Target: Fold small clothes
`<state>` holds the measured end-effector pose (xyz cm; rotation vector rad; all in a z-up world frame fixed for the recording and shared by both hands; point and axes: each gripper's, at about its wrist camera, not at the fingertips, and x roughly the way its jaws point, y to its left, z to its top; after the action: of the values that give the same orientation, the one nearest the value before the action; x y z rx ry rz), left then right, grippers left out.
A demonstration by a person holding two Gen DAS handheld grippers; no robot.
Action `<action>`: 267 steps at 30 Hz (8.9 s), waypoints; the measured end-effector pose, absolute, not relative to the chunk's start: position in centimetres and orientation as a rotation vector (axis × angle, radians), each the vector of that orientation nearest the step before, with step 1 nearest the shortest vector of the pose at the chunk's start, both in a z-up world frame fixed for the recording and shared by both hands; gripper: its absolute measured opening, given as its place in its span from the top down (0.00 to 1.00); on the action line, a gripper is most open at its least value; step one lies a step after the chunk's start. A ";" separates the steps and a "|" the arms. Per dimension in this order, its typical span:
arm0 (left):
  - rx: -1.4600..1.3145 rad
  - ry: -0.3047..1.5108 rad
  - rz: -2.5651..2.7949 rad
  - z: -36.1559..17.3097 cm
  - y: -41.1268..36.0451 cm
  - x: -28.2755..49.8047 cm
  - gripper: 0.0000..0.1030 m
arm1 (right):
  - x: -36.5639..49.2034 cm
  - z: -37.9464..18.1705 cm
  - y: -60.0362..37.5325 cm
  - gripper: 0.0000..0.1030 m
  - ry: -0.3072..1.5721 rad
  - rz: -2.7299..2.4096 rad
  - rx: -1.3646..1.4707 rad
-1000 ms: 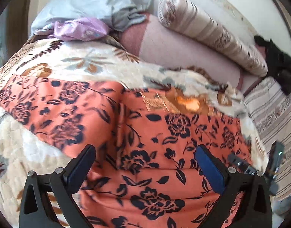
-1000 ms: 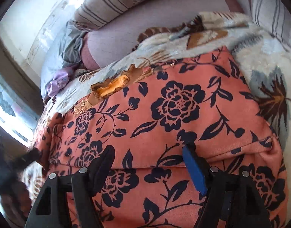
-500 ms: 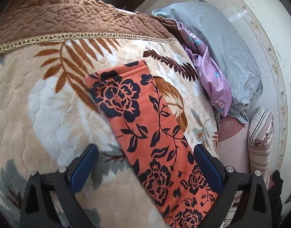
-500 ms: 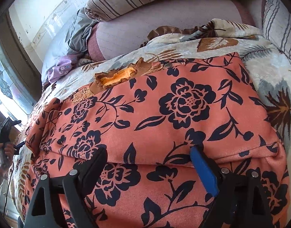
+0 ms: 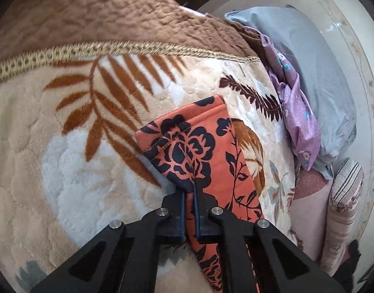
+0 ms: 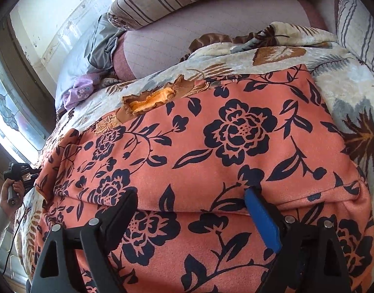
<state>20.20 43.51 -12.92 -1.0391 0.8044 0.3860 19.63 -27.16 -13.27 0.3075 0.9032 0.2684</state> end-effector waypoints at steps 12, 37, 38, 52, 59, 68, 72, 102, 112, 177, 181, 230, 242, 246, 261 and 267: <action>-0.322 0.437 -0.098 12.3 15.0 19.4 0.95 | 19.4 -13.3 -28.4 0.11 0.877 0.301 0.394; -0.257 0.944 0.092 -8.2 12.1 17.7 0.40 | 20.9 -11.7 -40.1 0.12 0.969 0.212 0.942; -0.275 0.954 0.100 -9.0 12.6 17.5 0.40 | 21.5 -12.1 -40.1 0.12 0.996 0.198 0.954; -0.320 0.927 0.116 -10.5 14.7 17.1 0.39 | 22.2 -7.3 -35.6 0.94 0.990 0.029 0.513; -0.300 0.900 0.084 -8.9 13.7 18.6 0.39 | 21.5 -12.1 -37.4 0.85 1.083 0.028 0.571; -0.145 1.009 0.126 -11.5 11.8 21.7 0.38 | 23.6 -7.4 -38.1 0.34 0.939 0.236 0.718; -0.265 0.931 0.099 -9.3 13.5 22.0 0.38 | 26.8 -10.7 -37.5 0.15 0.998 0.310 0.785; -0.211 0.979 0.107 -9.2 14.4 27.2 0.28 | 27.0 -10.3 -39.1 0.19 0.986 0.292 0.723; -0.238 0.993 -0.068 -7.9 16.2 6.9 0.26 | 10.9 -8.0 -46.0 0.19 1.091 0.304 0.651; -0.359 1.098 -0.104 -9.5 13.5 -7.0 0.94 | -2.8 -11.5 -46.0 0.93 1.257 0.498 0.795; -0.362 1.112 -0.095 -10.0 13.6 -6.7 0.94 | -2.5 -11.7 -45.6 0.93 1.251 0.511 0.822; -0.299 0.963 -0.068 -9.3 13.7 11.2 0.23 | 10.0 -12.0 -43.3 0.11 1.049 0.297 0.961; -0.427 1.056 0.089 -12.0 12.3 17.5 0.59 | 15.0 -14.5 -42.3 0.13 0.975 0.025 1.225; -0.385 1.092 0.095 -10.3 11.9 18.4 0.85 | 17.4 -14.4 -41.2 0.90 1.045 0.036 1.129; -0.431 1.080 0.132 -11.4 14.0 1.6 0.73 | 6.2 -11.9 -41.5 0.74 1.163 0.151 0.869; -0.395 0.966 0.136 -7.8 16.2 0.7 0.59 | 0.9 -11.9 -46.3 0.39 1.034 0.073 1.008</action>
<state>0.65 16.16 -7.85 -0.3951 0.9656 0.1364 0.88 -46.31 -11.91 1.0079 1.0337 0.0728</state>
